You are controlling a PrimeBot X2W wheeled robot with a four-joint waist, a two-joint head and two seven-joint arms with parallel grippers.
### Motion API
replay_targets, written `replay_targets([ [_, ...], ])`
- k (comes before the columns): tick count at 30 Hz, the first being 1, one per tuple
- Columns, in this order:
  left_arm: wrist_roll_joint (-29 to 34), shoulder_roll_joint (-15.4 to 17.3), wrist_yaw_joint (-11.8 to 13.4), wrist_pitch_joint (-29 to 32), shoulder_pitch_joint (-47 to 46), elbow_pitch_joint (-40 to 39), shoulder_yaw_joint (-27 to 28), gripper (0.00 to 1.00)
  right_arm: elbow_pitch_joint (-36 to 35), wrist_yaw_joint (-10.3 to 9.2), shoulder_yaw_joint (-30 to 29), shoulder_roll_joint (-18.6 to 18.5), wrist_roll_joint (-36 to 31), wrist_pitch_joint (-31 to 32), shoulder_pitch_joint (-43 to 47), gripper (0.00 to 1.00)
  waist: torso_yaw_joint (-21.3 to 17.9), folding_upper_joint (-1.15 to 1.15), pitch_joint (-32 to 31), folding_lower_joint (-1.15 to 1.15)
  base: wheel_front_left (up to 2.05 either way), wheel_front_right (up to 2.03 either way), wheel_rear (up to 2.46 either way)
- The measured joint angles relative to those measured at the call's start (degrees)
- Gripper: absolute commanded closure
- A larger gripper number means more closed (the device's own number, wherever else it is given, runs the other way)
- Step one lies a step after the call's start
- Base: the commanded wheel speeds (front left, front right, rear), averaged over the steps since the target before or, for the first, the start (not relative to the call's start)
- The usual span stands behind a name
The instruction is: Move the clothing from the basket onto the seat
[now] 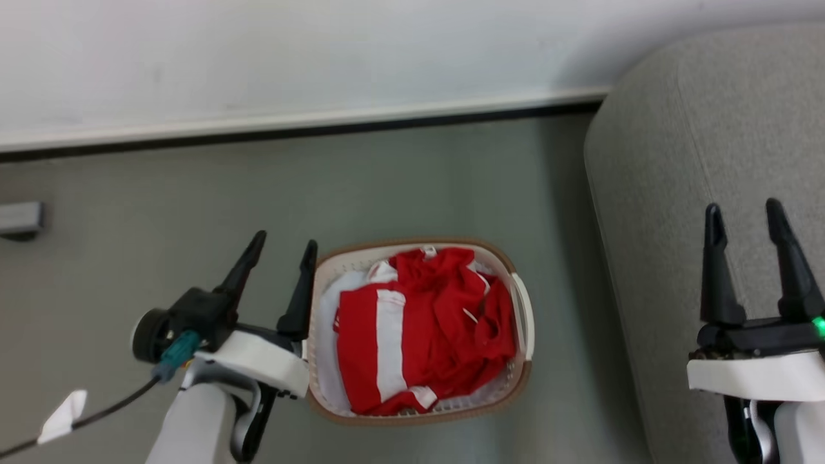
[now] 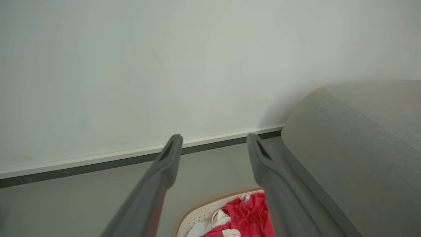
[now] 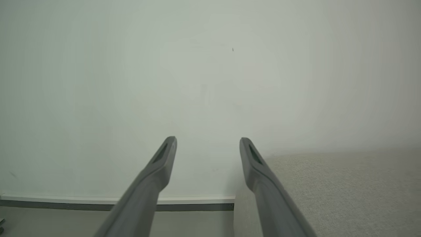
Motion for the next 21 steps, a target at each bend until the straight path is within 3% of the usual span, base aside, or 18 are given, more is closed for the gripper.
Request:
replay_targets([
  [12,0.45,6.94,-0.23,3.26,-12.96,16.30,-16.96,0.00,-3.72,0.00,-2.01,-0.02,1.94,0.01,-3.54,0.00,-5.24,0.00,10.56,0.00,0.00,0.00,0.00],
  [21,-0.08,11.18,-0.23,10.84,-22.19,26.97,-31.66,0.00,-5.34,0.00,-1.22,-0.01,5.21,0.00,-5.47,0.00,-8.84,0.00,17.80,0.00,0.00,0.00,0.00],
])
